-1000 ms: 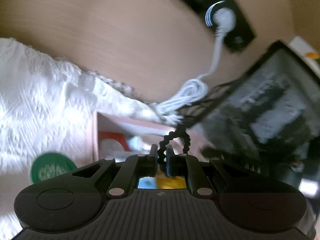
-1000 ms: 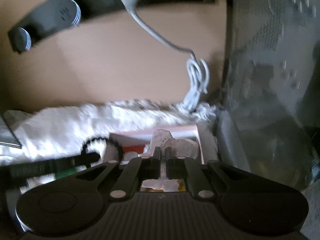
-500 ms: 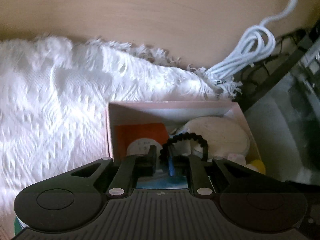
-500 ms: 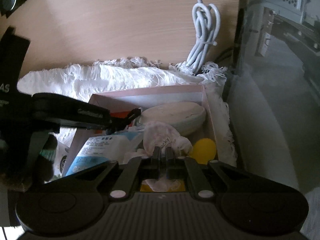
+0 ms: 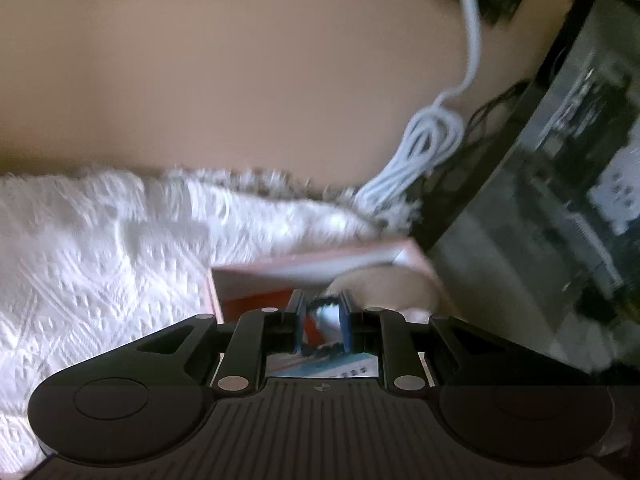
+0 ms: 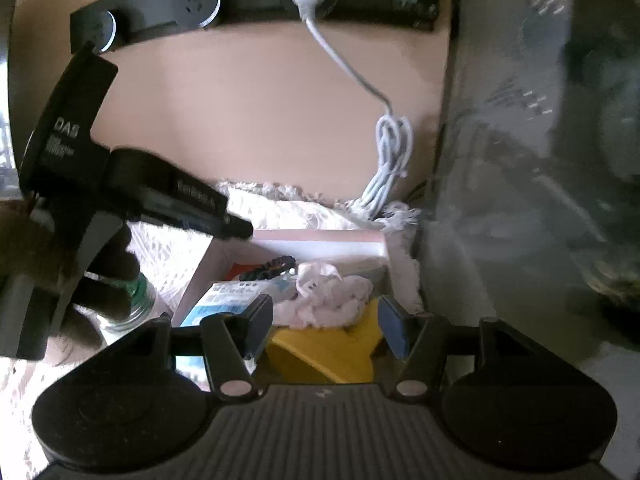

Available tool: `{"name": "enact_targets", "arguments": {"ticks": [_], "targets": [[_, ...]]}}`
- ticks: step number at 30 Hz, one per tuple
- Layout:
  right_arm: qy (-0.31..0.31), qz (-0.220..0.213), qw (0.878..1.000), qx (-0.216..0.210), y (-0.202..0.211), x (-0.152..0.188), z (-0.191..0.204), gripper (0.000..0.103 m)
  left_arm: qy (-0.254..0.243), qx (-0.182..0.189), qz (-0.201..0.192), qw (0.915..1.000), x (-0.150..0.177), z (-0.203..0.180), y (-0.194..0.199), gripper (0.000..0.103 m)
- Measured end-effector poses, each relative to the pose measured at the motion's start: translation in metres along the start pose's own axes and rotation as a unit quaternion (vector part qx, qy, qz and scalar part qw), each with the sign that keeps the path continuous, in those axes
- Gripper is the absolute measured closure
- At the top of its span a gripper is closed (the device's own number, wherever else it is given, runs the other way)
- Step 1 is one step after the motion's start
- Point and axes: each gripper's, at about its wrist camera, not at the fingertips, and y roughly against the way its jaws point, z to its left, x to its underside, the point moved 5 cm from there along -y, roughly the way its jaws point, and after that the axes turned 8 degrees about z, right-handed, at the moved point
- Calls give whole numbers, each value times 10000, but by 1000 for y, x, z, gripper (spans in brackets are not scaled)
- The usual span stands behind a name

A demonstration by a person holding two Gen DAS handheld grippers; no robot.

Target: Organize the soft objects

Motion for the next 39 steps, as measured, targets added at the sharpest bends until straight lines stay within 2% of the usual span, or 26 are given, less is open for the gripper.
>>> {"name": "enact_targets", "arguments": {"ticks": [2, 4, 7, 10, 12, 15, 17, 18, 20, 22, 26, 29, 35, 39], "targets": [[-8, -72, 10000, 53, 13, 12, 5, 44, 7, 144, -290, 9995, 3, -4, 15, 83], [38, -51, 10000, 13, 22, 29, 9, 42, 9, 186, -384, 9991, 16, -10, 32, 83], [135, 128, 9998, 32, 20, 58, 9, 39, -214, 113, -531, 9983, 54, -25, 57, 83], [171, 416, 9989, -85, 5, 86, 7, 39, -146, -449, -971, 9942, 113, -32, 76, 83], [141, 606, 9976, -303, -9, 103, 6, 39, 29, -876, -1127, 9898, 160, -34, 81, 83], [261, 698, 9955, -591, -20, 121, 14, 39, 241, -1352, -964, 9858, 220, -37, 65, 83], [412, 748, 9945, -609, -29, 129, 19, 38, 315, -1498, -788, 9851, 238, -39, 52, 83], [497, 836, 9938, -541, -36, 134, 21, 38, 337, -1549, -774, 9843, 243, -40, 48, 83], [397, 678, 9961, -409, -39, 138, 17, 23, 323, -1712, -781, 9816, 250, -44, 41, 83], [271, 689, 9967, -318, -43, 141, 12, 15, 324, -1791, -769, 9803, 255, -48, 36, 82], [136, 770, 9963, -370, -50, 139, 4, 1, 220, -2034, -869, 9750, 254, -56, 29, 82], [171, 718, 9965, -389, -56, 138, 3, 0, 207, -2099, -923, 9731, 254, -55, 24, 82], [282, 351, 9978, -482, -53, 145, -1, 0, 250, -2078, -954, 9732, 254, -53, 22, 82], [253, 355, 9977, -517, -53, 145, -2, 0, 183, -2128, -942, 9724, 254, -53, 22, 82]]}}
